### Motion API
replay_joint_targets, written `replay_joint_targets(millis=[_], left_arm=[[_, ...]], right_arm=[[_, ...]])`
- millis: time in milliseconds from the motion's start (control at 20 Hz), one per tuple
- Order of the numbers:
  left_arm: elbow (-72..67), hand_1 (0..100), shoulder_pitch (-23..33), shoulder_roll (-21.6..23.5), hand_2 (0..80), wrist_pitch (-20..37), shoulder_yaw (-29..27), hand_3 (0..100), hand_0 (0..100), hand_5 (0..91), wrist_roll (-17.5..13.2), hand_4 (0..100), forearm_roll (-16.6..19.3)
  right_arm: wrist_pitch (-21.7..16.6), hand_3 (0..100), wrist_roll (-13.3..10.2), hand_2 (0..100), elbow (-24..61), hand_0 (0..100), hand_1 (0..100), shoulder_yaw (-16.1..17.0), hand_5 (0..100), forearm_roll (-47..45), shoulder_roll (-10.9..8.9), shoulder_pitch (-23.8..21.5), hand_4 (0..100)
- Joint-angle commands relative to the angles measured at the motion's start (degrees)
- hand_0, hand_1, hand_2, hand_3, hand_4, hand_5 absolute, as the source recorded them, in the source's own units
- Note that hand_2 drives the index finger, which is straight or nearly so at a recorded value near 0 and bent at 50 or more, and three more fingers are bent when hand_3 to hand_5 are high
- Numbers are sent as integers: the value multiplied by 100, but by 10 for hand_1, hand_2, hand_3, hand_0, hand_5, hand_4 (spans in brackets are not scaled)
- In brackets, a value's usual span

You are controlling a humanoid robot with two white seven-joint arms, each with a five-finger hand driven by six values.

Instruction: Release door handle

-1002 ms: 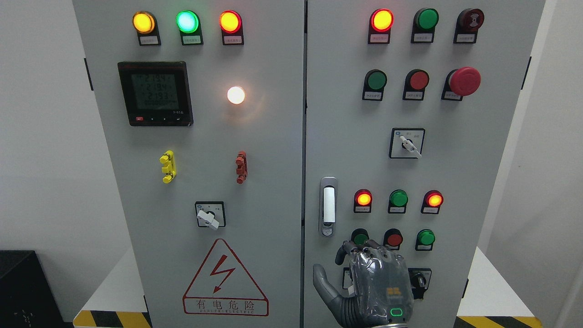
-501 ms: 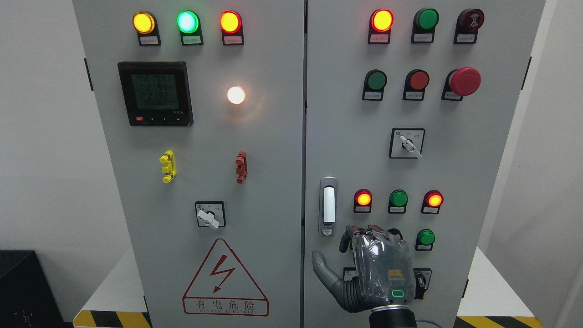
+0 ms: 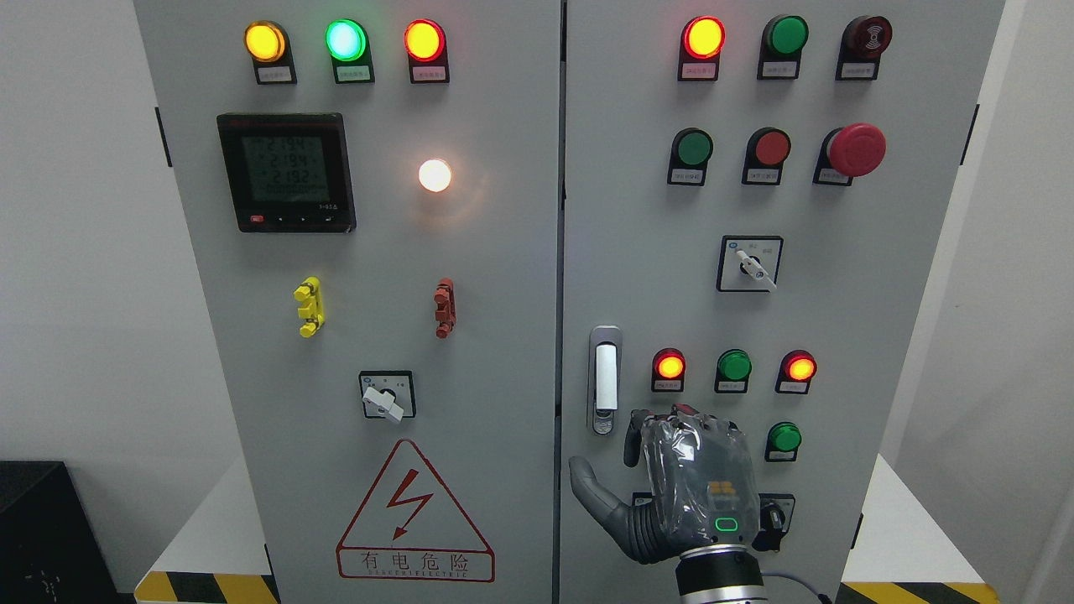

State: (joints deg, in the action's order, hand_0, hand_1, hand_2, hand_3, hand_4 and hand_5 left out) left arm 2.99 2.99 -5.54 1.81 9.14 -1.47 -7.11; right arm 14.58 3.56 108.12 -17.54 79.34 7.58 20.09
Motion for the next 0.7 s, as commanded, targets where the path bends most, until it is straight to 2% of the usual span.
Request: replay_joint_targets(millis=[0,200,651], left_arm=[[0,0,0,0,45,-14,0,105,0,0,-2,4,-1],[0,0,0,0,45,-23,0,106,0,0,-2,3,-1],[0,0,0,0,44,-14,0,106,0,0,-2,5,-1]], right_arm=[[10,1000,30,742,-107,145,336,14,703,47,-3,109,749],[133,1000,22,740,-230,170,357,-12,703,38,6,241,752],[142,1000,39,741,-292,185,365,14,710,38,6,417,755]])
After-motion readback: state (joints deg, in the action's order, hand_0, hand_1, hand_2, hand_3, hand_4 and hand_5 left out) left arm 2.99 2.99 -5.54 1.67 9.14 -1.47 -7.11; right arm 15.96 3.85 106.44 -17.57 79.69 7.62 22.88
